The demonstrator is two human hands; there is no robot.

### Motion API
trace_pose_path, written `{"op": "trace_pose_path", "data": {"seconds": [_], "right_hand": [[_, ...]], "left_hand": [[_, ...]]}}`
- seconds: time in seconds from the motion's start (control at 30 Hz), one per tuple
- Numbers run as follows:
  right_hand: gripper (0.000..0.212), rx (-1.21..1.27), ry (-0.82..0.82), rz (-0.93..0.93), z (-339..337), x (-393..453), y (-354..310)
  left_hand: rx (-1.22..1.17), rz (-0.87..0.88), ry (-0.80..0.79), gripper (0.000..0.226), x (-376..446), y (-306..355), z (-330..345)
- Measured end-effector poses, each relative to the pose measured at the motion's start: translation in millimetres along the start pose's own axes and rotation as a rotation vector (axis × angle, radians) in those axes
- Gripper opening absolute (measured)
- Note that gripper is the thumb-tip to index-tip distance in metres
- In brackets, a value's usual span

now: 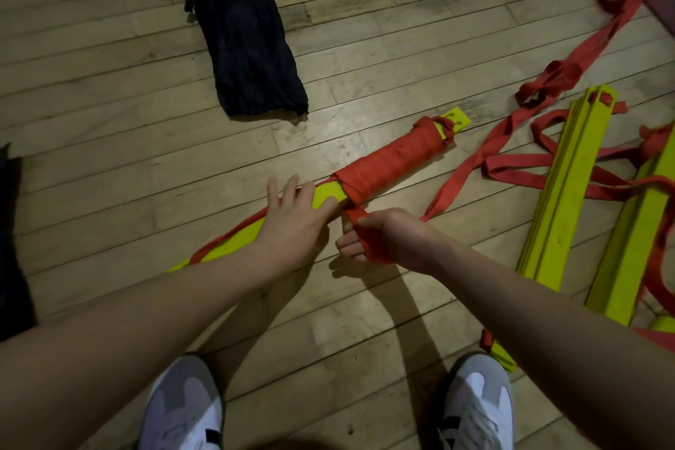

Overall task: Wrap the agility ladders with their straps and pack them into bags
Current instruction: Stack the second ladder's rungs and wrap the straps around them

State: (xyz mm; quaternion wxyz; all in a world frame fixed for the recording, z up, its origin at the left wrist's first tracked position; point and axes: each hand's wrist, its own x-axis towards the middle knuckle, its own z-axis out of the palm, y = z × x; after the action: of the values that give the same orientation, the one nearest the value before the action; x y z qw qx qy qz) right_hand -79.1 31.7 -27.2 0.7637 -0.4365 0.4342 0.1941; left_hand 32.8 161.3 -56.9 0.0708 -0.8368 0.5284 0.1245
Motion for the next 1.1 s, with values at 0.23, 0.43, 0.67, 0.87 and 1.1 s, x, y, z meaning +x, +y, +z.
{"op": "trace_pose_path", "data": {"seconds": [0.23,0.43,0.67,0.87,1.1], "right_hand": [[0.016,-0.021,0.035,-0.084,-1.6,0.2,4.5],[0.017,-0.091,-0.008,-0.063,2.0,-8.3,-6.6],[0.022,-0.08,-0.111,-0.028,-2.7,-12.3,-21.4],[0.021,0.002,-0.047,-0.041,-0.1,-3.7,-9.5],[0.022,-0.011,0.006,-0.025,-1.6,-2.1,1.9]], "left_hand": [[-0.205,-0.168,0.021,0.057,12.2,-10.2,-15.2],[-0.089,-0.173,-0.005,0.044,24.4,-5.5,-22.0],[0.096,-0.17,0.076,0.045,48.8,-13.4,-28.8],[0.188,-0.019,0.185,0.057,35.2,-14.6,-5.0],[-0.067,0.084,0.157,0.029,12.0,3.2,-5.2]]}}
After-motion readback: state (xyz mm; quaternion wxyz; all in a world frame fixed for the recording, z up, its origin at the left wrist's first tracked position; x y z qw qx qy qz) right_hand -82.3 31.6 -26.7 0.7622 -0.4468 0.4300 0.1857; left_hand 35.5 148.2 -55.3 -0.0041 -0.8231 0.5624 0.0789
